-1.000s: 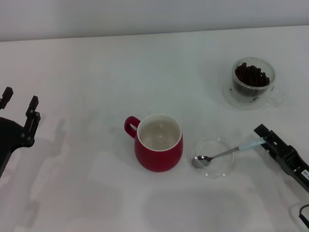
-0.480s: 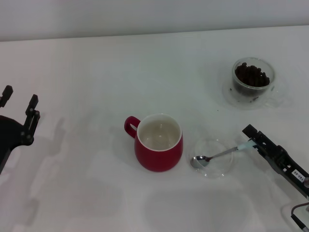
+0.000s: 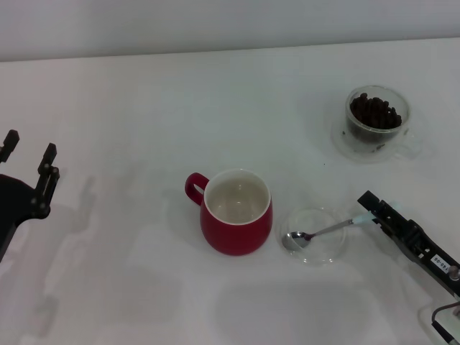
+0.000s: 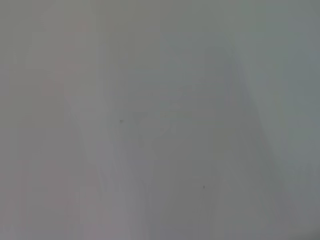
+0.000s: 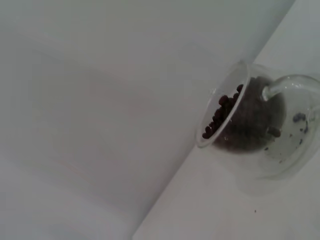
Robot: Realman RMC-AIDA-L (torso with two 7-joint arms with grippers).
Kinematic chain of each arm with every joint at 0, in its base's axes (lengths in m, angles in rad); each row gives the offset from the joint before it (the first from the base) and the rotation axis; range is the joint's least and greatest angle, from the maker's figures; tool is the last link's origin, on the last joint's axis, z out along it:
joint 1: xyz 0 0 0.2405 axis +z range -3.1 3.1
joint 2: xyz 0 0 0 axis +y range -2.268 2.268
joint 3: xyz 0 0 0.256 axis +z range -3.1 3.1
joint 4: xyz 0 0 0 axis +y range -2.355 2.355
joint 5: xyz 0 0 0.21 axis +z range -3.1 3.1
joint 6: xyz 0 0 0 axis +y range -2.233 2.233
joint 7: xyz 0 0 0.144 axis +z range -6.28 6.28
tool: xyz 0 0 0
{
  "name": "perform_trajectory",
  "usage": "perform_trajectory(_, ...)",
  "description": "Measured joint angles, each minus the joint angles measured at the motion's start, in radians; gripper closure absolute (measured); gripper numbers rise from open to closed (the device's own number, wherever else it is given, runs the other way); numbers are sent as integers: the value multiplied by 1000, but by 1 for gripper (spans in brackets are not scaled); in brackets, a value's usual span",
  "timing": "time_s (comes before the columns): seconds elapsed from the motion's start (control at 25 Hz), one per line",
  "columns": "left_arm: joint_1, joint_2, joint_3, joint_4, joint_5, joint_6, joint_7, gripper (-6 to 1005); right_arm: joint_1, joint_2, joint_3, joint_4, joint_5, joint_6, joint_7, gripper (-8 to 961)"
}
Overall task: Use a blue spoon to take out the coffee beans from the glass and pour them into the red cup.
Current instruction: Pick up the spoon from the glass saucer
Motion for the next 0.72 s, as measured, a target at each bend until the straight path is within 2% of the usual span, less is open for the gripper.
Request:
perform_trajectory(0.24,6,0,0,2,0,0,0,507,3,-1,1,-2,-1,-4,2,265)
perform_trajectory(0.72,8,0,0,6,0,0,0,507,7,-3,-2,-3,-2,-3,14,567)
